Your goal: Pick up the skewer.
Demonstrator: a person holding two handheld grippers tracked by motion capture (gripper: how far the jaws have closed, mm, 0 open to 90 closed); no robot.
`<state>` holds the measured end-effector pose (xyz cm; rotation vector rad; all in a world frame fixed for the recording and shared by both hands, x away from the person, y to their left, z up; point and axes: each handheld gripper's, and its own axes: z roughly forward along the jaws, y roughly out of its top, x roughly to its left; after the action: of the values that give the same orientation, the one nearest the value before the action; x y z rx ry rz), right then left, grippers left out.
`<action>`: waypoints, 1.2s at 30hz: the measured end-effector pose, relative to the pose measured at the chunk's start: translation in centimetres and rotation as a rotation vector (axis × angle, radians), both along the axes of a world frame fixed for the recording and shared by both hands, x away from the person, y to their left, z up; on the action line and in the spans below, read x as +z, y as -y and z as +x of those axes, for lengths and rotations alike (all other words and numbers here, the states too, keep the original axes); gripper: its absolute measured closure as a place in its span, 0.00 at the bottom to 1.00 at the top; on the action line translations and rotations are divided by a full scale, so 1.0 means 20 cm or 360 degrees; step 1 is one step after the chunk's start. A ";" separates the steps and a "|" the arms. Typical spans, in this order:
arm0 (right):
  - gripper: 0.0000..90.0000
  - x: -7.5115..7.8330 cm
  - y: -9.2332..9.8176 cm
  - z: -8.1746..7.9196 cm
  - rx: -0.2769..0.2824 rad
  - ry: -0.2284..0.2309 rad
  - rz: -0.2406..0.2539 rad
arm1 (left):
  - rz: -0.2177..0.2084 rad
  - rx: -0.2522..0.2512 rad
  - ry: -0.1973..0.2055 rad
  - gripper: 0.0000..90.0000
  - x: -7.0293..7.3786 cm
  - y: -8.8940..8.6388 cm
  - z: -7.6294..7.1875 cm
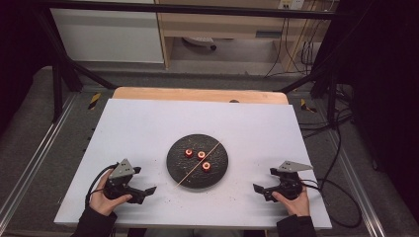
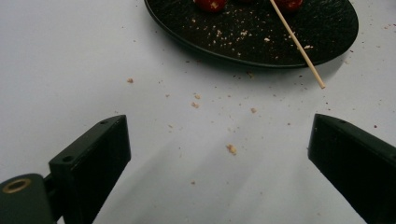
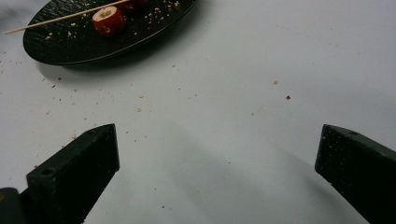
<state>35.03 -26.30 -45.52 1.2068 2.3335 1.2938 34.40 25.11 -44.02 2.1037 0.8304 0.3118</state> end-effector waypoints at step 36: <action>0.01 0.00 0.00 0.00 0.0000 -0.0011 -0.0034 | 0.0110 0.0016 -0.0060 0.09 0.17 0.36 0.12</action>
<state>35.04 -26.26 -45.47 1.2066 2.3463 1.2635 36.87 17.90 -40.60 2.1764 0.8635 0.3108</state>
